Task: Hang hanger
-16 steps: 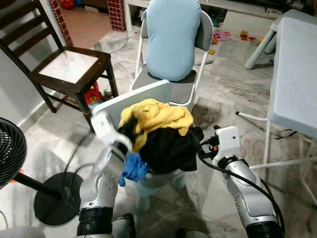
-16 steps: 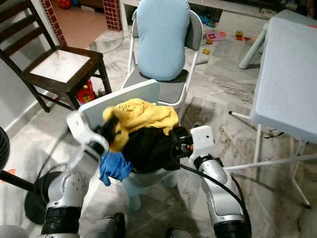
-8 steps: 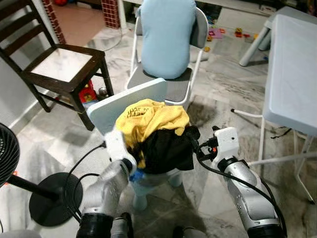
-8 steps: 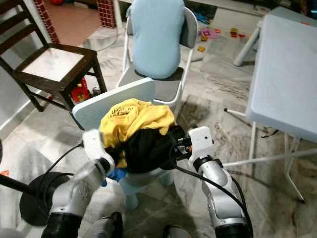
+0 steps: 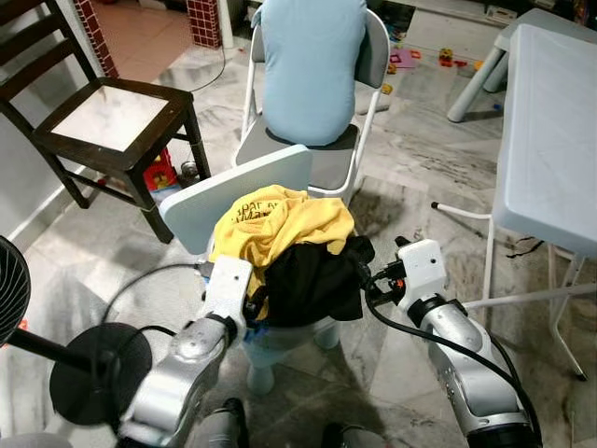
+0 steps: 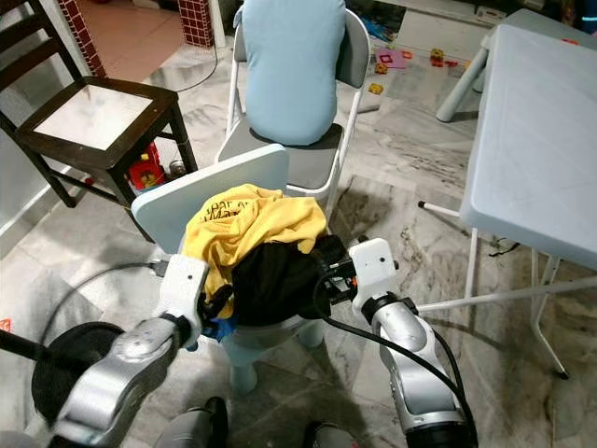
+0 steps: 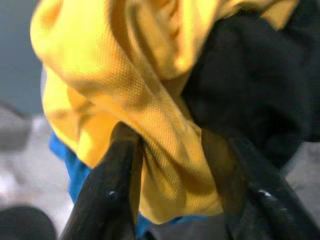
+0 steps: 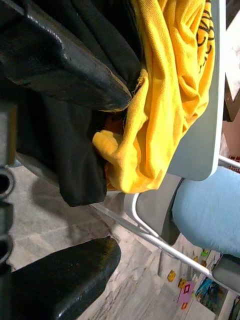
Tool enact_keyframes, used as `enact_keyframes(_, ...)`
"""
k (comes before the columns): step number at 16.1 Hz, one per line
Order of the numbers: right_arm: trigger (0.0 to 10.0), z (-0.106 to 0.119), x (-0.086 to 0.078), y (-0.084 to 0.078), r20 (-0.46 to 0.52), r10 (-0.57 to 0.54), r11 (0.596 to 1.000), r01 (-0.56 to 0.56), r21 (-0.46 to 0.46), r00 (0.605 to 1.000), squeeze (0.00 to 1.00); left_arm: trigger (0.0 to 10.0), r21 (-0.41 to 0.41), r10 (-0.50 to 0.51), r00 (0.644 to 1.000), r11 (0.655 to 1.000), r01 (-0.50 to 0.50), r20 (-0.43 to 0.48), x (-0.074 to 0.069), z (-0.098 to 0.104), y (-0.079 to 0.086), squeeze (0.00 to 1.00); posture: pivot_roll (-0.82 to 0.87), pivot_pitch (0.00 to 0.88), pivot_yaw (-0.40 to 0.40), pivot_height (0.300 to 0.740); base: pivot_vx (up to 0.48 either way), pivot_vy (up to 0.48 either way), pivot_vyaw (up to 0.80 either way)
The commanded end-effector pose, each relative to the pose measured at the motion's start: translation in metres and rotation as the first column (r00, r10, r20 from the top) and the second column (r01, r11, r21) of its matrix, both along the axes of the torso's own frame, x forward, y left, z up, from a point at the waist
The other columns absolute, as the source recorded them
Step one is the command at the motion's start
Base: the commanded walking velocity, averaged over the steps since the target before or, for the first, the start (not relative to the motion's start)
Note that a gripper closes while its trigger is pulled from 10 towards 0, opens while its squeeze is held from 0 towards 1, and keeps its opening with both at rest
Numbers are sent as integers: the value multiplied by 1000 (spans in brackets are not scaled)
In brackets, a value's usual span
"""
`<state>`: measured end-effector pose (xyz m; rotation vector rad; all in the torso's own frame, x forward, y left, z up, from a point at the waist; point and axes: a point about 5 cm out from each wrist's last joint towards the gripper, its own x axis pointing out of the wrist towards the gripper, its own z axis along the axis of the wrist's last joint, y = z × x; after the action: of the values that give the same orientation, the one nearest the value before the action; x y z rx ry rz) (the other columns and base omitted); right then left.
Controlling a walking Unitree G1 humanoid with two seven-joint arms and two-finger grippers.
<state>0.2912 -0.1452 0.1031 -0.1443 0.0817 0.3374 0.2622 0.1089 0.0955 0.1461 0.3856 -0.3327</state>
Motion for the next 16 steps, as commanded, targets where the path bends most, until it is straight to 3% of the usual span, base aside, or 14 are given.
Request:
enact_keyframes(1,10000,-3,-1,0,-12,7,1000,-7,-10,1000,0,10000,13,-64,998,998,63,26,-6,8,-10,1000,25,225,-79,740,0,0,0)
enact_keyframes(3,10000,-4,-2,2,-16,21,1000,-22,-16,1000,0,10000,25,-95,993,995,94,73,-9,20,-16,1000,26,223,-80,740,0,0,0)
enact_keyframes(6,10000,-4,0,2,-13,17,1000,-17,-9,1000,0,10000,-33,-65,980,997,73,186,-9,45,-21,1000,26,221,-80,740,0,0,0)
enact_keyframes(7,10000,-5,0,3,-11,17,1000,-17,-8,1000,0,10000,-41,1,975,999,8,220,0,52,-14,1000,26,217,-79,740,0,0,0)
enact_keyframes(10,10000,-4,1,8,-4,22,1000,-22,-8,1000,0,10000,-24,127,967,992,-124,219,18,47,11,1000,19,214,-77,740,0,0,0)
enact_keyframes(11,10000,-4,1,11,0,25,1000,-25,-6,1000,0,10000,0,140,975,990,-142,175,23,36,18,1000,18,213,-77,740,0,0,0)
enact_keyframes(13,10000,-4,0,15,3,31,999,-31,-3,999,0,10000,13,113,984,993,-116,139,33,25,18,1000,14,214,-77,740,0,0,0)
enact_keyframes(16,10000,-5,0,19,7,45,999,-45,-4,999,0,10000,24,65,980,997,-71,188,50,35,5,1000,2,212,-72,740,0,0,0)
